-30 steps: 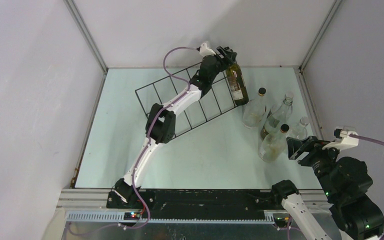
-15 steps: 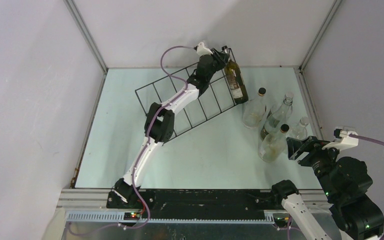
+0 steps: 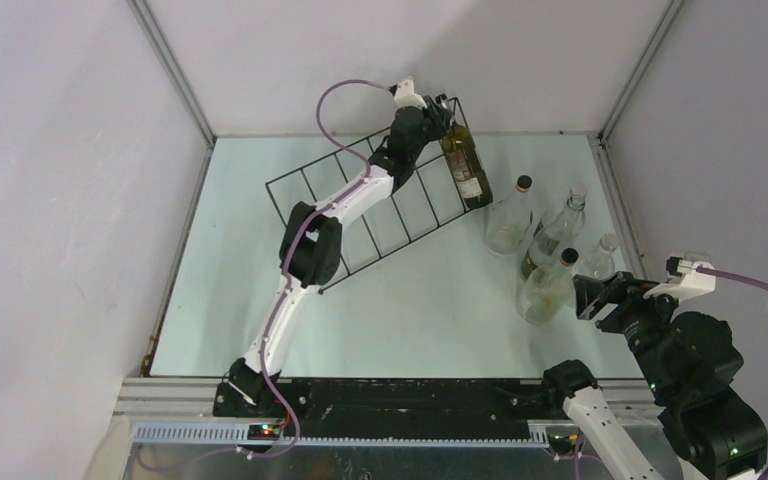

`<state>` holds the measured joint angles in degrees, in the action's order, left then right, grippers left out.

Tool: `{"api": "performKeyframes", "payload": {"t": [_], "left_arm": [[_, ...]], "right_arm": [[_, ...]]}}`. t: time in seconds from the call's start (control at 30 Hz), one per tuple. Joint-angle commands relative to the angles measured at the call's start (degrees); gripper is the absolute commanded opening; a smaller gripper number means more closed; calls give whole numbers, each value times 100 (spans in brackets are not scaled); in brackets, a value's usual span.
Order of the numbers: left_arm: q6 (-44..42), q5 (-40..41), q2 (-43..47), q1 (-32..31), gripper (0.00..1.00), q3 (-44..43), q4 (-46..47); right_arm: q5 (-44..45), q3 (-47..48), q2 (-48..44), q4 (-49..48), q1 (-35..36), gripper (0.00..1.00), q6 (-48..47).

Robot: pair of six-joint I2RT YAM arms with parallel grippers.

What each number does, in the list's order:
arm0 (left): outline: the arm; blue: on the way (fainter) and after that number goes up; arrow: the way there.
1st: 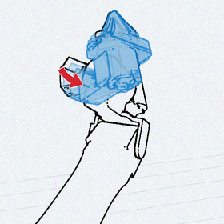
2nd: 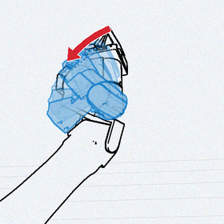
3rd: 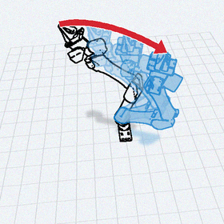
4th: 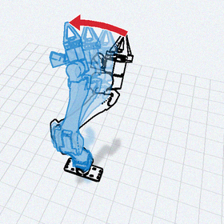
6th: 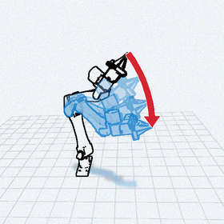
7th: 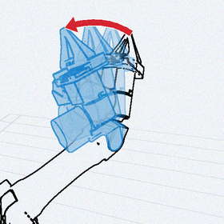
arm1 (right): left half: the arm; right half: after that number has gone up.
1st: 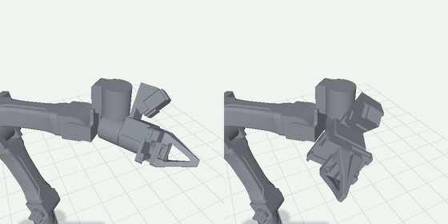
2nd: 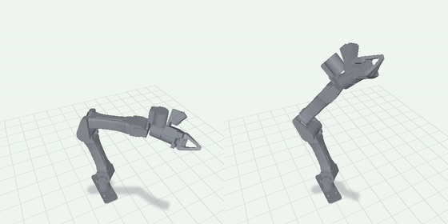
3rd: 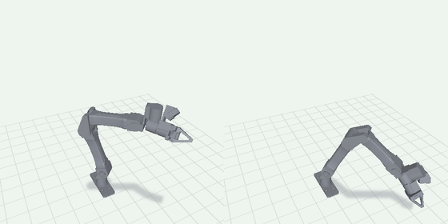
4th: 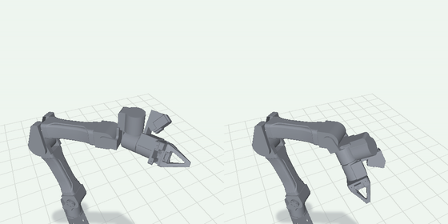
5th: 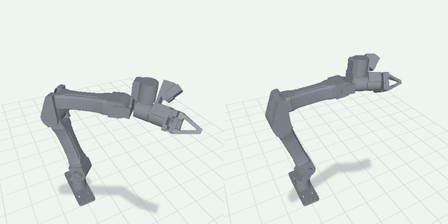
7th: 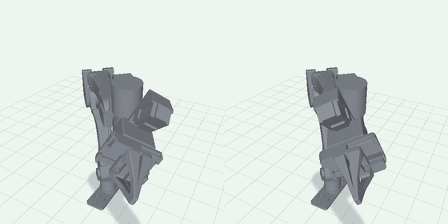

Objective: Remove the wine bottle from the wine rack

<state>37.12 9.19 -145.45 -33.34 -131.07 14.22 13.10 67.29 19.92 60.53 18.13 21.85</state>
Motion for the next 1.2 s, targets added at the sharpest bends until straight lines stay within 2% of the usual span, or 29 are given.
{"api": "performKeyframes", "payload": {"t": [0.0,0.27,0.63,0.87,1.17], "left_arm": [[-1154,385,892,-65,0,249,-42],[-2096,734,1601,-366,0,1098,269],[-3129,826,2207,-691,0,1588,388],[-3535,902,2487,-844,0,1831,588],[-3500,820,2728,-930,0,2198,946]], "right_arm": [[52,144,126,-10,-13,69,-69],[59,146,105,35,-13,69,-54],[88,85,12,33,-18,69,-107],[57,86,34,48,-12,69,-81],[49,81,74,52,-16,69,-72]]}}
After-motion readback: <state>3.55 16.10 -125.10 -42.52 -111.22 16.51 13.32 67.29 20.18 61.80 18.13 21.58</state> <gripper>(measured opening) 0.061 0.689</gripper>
